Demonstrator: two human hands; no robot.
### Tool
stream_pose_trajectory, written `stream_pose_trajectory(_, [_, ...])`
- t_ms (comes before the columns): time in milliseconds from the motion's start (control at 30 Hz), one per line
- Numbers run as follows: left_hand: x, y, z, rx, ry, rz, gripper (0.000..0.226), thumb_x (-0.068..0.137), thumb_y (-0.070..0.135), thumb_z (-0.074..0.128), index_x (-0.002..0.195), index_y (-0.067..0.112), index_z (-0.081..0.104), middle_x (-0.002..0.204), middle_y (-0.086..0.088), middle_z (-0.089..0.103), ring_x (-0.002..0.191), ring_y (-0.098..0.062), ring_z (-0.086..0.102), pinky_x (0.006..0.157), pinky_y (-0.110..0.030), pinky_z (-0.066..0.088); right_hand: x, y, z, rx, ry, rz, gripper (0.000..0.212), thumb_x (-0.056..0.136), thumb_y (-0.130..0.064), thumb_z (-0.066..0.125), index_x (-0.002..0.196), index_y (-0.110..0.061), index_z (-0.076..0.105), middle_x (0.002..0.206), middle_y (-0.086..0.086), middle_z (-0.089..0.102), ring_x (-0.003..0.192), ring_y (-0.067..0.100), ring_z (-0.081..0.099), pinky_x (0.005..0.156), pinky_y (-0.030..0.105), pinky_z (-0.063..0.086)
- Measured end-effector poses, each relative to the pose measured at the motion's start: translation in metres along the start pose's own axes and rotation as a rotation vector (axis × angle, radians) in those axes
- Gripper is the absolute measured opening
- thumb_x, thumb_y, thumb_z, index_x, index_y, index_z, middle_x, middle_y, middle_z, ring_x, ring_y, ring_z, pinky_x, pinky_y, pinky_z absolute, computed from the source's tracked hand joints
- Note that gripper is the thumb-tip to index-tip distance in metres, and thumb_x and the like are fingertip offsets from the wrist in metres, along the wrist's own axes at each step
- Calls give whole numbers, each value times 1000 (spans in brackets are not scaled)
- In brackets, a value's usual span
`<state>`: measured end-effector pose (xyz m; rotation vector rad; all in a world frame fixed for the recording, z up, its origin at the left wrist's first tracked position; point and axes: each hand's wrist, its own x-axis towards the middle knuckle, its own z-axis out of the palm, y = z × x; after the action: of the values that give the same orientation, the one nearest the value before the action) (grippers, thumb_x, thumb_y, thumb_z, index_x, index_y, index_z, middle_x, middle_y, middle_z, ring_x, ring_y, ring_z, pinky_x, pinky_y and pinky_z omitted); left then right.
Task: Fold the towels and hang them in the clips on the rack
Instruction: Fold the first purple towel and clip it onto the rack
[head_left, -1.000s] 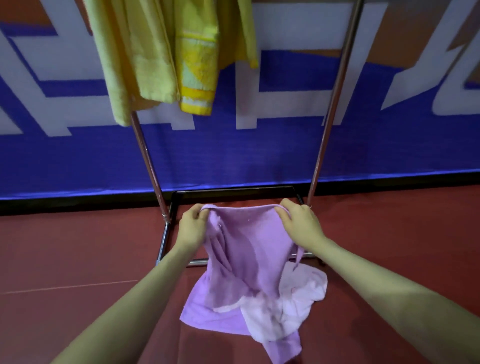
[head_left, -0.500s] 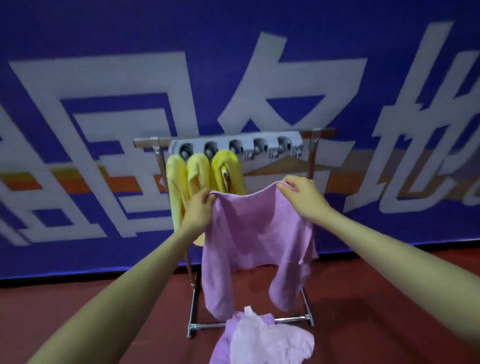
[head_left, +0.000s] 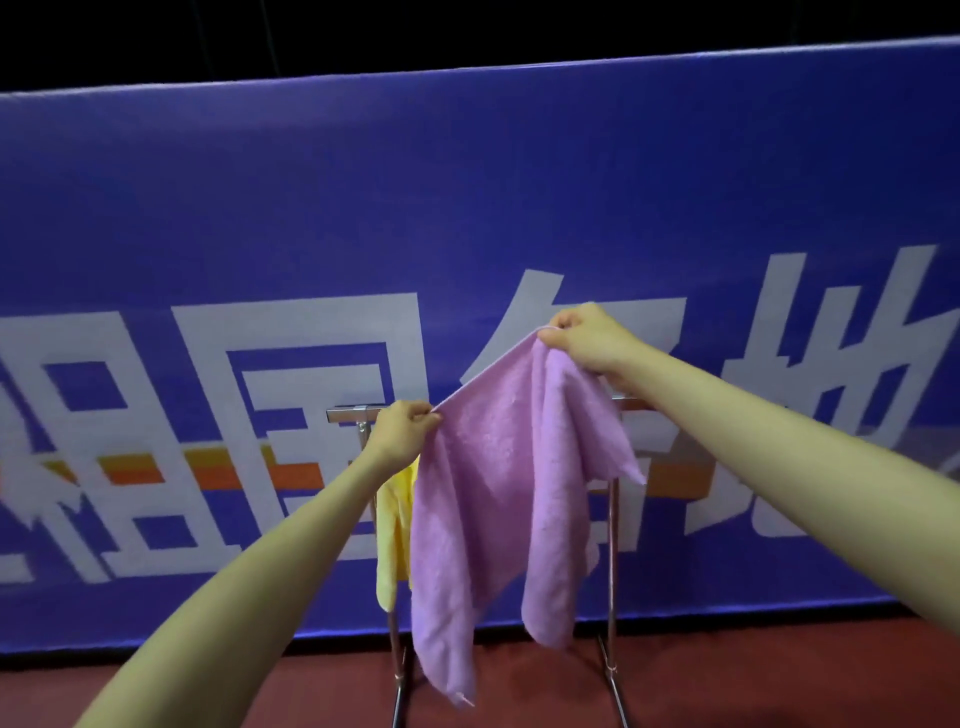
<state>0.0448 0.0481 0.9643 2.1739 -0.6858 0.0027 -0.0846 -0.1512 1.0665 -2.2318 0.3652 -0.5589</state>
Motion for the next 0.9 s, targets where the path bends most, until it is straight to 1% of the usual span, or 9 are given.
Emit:
stream_pose_trajectory(100, [-7, 2, 5, -78, 0, 15, 19, 92, 18, 55, 86, 8, 70, 69, -2, 63, 65, -12, 55, 65, -32, 45, 1, -17, 5, 203, -16, 74, 16, 92, -8, 52, 76, -9, 51, 57, 4, 34, 45, 14, 32, 37, 13, 26])
stream_pose_trajectory(200, [-19, 20, 9, -232, 14, 67, 11, 94, 9, 51, 94, 8, 62, 69, 1, 57, 58, -9, 52, 54, -17, 45, 3, -29, 4, 428, -43, 107, 27, 94, 0, 46, 68, -4, 53, 63, 9, 49, 50, 15, 52, 38, 18, 48])
stream_pose_trajectory(267, [-26, 29, 7, -414, 34, 84, 10, 96, 8, 48, 92, 9, 57, 73, -3, 57, 60, -13, 54, 51, -14, 45, 5, -34, 3, 503, -47, 112, 29, 93, 4, 45, 67, -3, 56, 68, 11, 55, 58, 18, 57, 46, 24, 54])
stream_pose_trajectory(400, [-43, 40, 0, -645, -69, 114, 17, 97, 16, 47, 97, 3, 58, 85, -2, 61, 73, -9, 59, 68, -20, 48, 13, -38, 5, 638, -5, 144, 27, 90, 7, 47, 67, -2, 58, 72, 11, 59, 63, 21, 61, 46, 25, 56])
stream_pose_trajectory(467, [-51, 38, 3, -606, -133, 167, 23, 96, 22, 50, 104, 3, 59, 92, 3, 61, 83, -5, 58, 77, -21, 49, 17, -38, 6, 704, 14, 162, 27, 90, 8, 47, 68, -1, 58, 73, 11, 59, 64, 21, 63, 47, 26, 56])
stream_pose_trajectory(567, [-55, 31, 15, -524, -161, 206, 15, 92, 16, 60, 101, 5, 62, 89, 6, 61, 81, -3, 57, 75, -16, 48, 24, -37, 8, 789, 37, 189, 22, 90, 8, 47, 72, 0, 57, 77, 12, 59, 68, 22, 64, 54, 30, 59])
stream_pose_trajectory(633, [-49, 26, 20, -539, -122, 128, 13, 92, 16, 59, 96, 5, 65, 87, 1, 63, 82, -8, 58, 78, -21, 48, 27, -36, 8, 809, 46, 185, 20, 90, 9, 48, 74, 1, 57, 79, 13, 58, 71, 23, 64, 62, 35, 60])
stream_pose_trajectory(733, [-34, 18, 17, -640, -16, -36, 13, 94, 18, 54, 91, 8, 62, 98, -8, 69, 90, -20, 62, 83, -33, 49, 29, -36, 5, 831, 62, 167, 19, 89, 12, 46, 76, 3, 55, 79, 14, 56, 72, 23, 62, 54, 32, 59])
stream_pose_trajectory(900, [-31, 26, 19, -498, -17, 62, 21, 90, 26, 62, 96, 6, 57, 99, -12, 65, 85, -16, 60, 77, -28, 49, 30, -36, 4, 919, 94, 222, 18, 91, 13, 43, 105, 13, 54, 100, 23, 53, 95, 32, 65, 61, 38, 54])
